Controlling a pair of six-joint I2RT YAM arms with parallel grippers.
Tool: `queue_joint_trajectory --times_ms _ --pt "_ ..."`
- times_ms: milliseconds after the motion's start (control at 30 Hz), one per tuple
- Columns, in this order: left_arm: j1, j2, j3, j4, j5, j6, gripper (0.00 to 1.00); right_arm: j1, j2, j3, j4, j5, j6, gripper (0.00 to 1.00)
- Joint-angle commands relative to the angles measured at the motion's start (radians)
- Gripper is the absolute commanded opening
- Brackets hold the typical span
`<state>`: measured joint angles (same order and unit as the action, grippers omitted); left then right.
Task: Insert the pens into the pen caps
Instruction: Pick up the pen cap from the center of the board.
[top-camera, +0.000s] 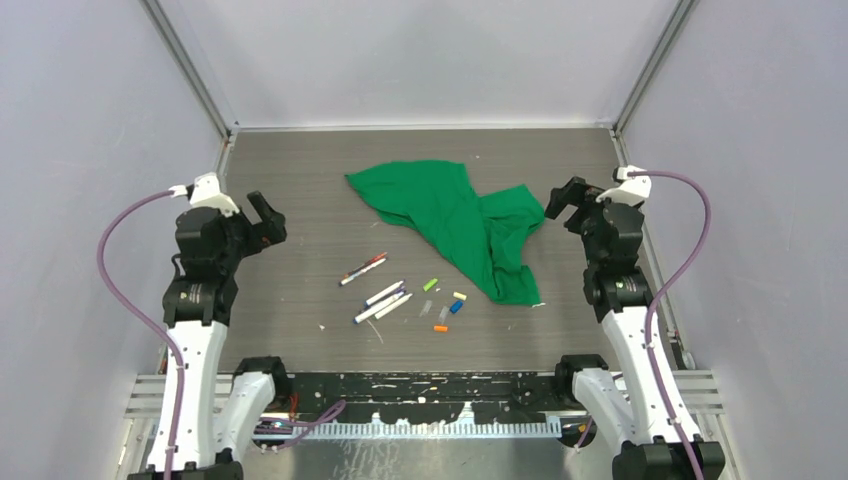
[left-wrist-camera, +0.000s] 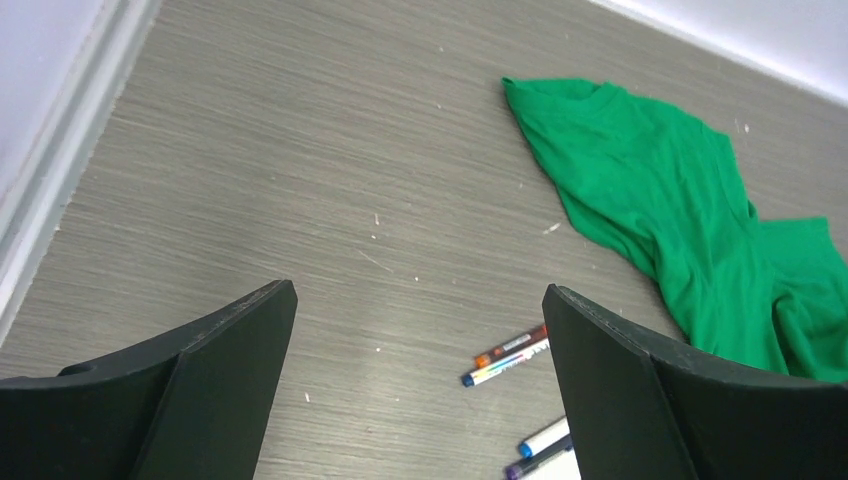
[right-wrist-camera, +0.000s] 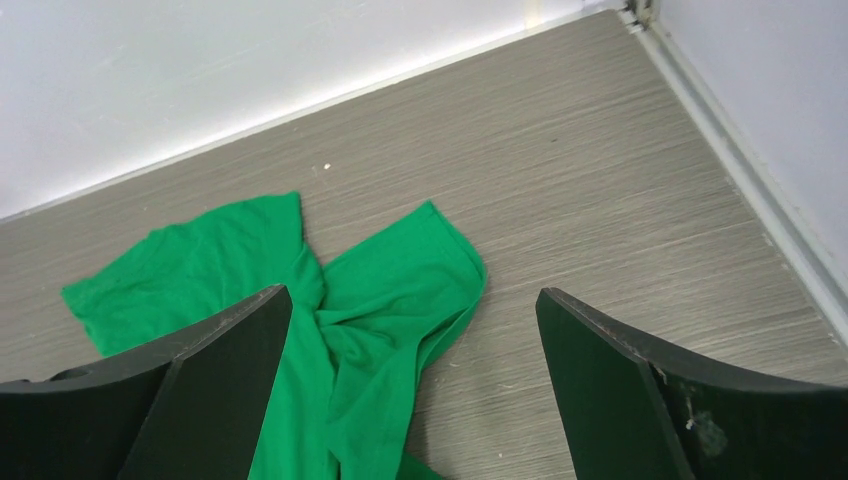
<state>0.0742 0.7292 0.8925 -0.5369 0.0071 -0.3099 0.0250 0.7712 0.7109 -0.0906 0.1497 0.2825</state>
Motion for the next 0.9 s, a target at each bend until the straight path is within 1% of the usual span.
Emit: queue_joint_trajectory --times_ms 0,67,133,200,233,333,400,500,667,767,867 --pt "-0.044 0.077 0.038 -0.011 0.079 0.052 0.98 0.001 0.048 0.06 0.037 -0.14 -0.002 1.0" --pt "-0.069 0.128 0.05 -0.026 0.13 0.059 0.98 0.001 0.096 0.082 0.033 -0.236 0.004 1.0" --pt "-0.116 0.176 0.058 -0.048 0.142 0.074 0.98 0.008 0.149 0.1 0.033 -0.351 0.016 0.99" --pt "-0.197 0.202 0.062 -0.063 0.113 0.09 0.98 0.039 0.2 0.109 0.031 -0.428 0.018 0.97" --pt "-0.238 0.215 0.066 -0.075 0.084 0.096 0.98 0.066 0.222 0.112 0.026 -0.438 0.015 0.96" --pt "-0.327 0.255 0.083 -0.131 -0.017 0.101 0.98 0.199 0.28 0.125 -0.012 -0.415 -0.009 0.93" --pt "-0.348 0.282 0.082 -0.165 -0.034 0.082 0.98 0.309 0.309 0.126 -0.037 -0.388 -0.024 0.91" --pt "-0.349 0.304 0.077 -0.187 -0.051 0.03 0.98 0.435 0.334 0.088 -0.04 -0.407 0.0 0.89" --pt "-0.349 0.268 0.062 -0.158 -0.073 -0.012 0.98 0.542 0.346 -0.007 -0.052 -0.45 0.081 0.8" --pt "-0.35 0.234 0.058 -0.144 -0.084 0.02 0.98 0.637 0.359 -0.055 -0.063 -0.402 0.14 0.76" --pt "-0.35 0.175 0.029 -0.112 -0.075 0.053 0.98 0.745 0.389 -0.074 -0.068 -0.312 0.192 0.72"
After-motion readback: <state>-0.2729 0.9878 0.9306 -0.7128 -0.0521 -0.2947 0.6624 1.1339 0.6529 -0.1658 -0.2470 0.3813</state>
